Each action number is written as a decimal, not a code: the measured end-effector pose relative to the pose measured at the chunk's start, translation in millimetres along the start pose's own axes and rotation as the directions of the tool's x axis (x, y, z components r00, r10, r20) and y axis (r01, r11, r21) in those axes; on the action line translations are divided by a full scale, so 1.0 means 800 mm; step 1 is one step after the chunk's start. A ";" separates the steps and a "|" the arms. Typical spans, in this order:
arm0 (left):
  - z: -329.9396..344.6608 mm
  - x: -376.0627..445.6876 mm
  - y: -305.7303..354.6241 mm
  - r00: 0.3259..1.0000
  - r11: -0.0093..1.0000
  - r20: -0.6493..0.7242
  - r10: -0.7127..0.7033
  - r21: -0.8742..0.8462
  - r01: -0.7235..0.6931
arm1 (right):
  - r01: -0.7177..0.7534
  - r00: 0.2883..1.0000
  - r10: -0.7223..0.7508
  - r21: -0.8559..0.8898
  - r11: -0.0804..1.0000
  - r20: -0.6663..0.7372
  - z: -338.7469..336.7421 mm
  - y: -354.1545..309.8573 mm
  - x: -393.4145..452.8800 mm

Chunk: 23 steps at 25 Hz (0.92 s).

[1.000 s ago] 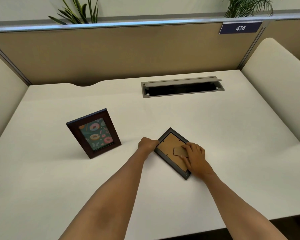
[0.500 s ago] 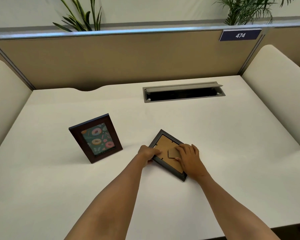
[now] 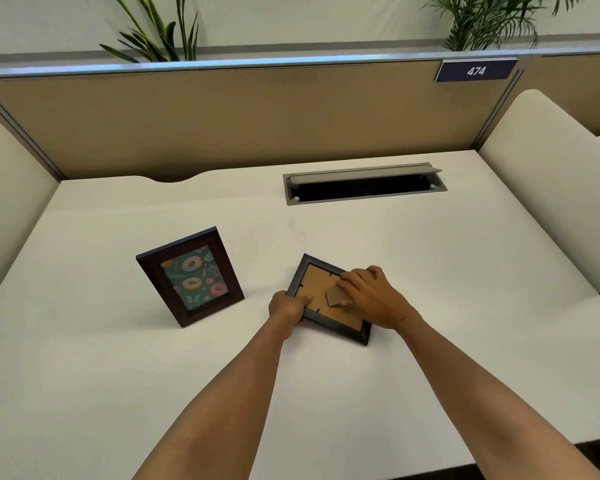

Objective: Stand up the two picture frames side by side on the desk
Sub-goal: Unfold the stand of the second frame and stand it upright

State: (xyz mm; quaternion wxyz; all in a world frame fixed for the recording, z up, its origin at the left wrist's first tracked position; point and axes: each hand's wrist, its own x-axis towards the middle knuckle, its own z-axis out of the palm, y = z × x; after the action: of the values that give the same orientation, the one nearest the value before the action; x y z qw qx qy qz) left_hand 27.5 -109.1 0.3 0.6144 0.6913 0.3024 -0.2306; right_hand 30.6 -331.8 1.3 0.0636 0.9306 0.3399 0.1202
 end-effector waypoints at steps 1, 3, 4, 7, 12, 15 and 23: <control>0.000 0.000 -0.001 1.000 1.000 -0.018 0.009 0.003 -0.008 | 0.029 1.000 -0.029 -0.011 1.000 -0.009 -0.001 0.000 0.004; -0.001 -0.003 -0.003 0.998 1.000 -0.064 0.015 0.006 -0.015 | 0.073 0.997 -0.074 -0.039 0.997 -0.018 -0.002 -0.001 0.012; -0.002 -0.005 -0.003 0.996 1.000 -0.082 0.017 0.003 -0.017 | 0.085 0.996 -0.086 -0.048 0.995 -0.024 -0.002 -0.001 0.016; -0.003 -0.009 -0.003 0.993 0.999 -0.108 0.047 0.011 -0.046 | 0.058 0.997 -0.060 -0.038 0.998 -0.047 -0.004 -0.004 0.020; -0.008 -0.016 0.020 0.977 0.985 -0.131 0.169 0.038 -0.165 | -0.225 0.970 0.231 0.082 0.971 -0.073 -0.002 -0.025 0.006; -0.006 -0.021 0.038 0.960 0.973 -0.161 0.229 0.058 -0.223 | -0.372 0.908 0.411 0.295 0.880 -0.081 0.006 -0.054 -0.004; 0.001 -0.046 0.070 0.927 0.960 -0.250 0.279 0.074 -0.269 | -0.564 0.791 0.585 0.582 0.586 0.177 0.013 -0.094 0.035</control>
State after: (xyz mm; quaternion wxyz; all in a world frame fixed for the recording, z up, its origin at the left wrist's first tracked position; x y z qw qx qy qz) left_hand 41.0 -117.9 65.3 0.5824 0.7626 0.2759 -0.0564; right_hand 7.6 -257.3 -18.5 -0.2863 0.9566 0.0421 0.0340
